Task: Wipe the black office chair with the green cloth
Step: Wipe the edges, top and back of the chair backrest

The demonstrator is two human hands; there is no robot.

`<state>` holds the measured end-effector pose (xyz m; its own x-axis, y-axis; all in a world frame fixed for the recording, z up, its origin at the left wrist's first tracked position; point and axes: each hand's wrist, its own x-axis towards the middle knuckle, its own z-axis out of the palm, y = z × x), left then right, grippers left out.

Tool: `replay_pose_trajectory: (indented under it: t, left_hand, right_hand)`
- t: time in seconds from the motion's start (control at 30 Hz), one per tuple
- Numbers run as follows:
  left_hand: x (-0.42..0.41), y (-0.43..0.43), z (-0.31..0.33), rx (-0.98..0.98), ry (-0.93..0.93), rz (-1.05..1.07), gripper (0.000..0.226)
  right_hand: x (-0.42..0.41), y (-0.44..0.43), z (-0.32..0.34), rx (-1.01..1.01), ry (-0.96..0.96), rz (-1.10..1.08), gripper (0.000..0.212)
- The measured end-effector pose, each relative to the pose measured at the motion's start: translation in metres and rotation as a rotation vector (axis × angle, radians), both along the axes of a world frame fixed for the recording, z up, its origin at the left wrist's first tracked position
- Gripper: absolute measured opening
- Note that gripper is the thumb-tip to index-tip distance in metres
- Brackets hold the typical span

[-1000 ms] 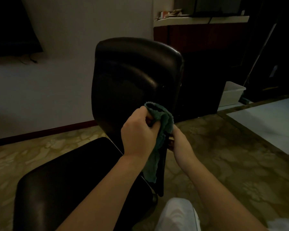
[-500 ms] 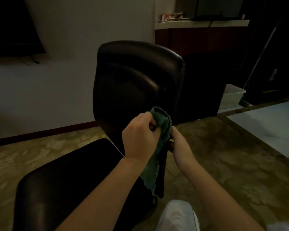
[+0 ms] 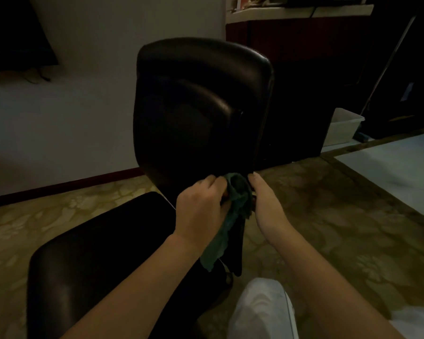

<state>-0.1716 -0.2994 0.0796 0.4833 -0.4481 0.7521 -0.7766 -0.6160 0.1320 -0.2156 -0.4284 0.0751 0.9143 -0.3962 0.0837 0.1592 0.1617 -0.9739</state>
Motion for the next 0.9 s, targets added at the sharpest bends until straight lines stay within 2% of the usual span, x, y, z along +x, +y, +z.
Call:
replay_pose_trajectory:
  t: [0.1, 0.4, 0.57, 0.7, 0.9]
  left_hand:
    - [0.003, 0.001, 0.000, -0.001, -0.002, -0.002, 0.026]
    - [0.007, -0.008, 0.061, -0.054, 0.060, 0.010, 0.023]
    - [-0.009, -0.014, 0.016, -0.117, 0.110, 0.065, 0.026]
    - [-0.012, -0.012, -0.016, -0.049, 0.055, 0.094, 0.029]
    - [-0.002, -0.009, 0.008, -0.058, 0.054, 0.056, 0.026]
  right_hand:
    - [-0.002, 0.001, 0.000, -0.009, 0.002, -0.001, 0.028]
    - [-0.013, -0.003, 0.008, 0.035, -0.007, 0.110, 0.034]
    - [-0.015, -0.002, 0.007, 0.122, -0.005, 0.096, 0.033]
    - [-0.015, 0.000, 0.002, 0.134, -0.001, 0.063, 0.032]
    - [-0.015, -0.001, -0.003, 0.096, 0.011, 0.028, 0.031]
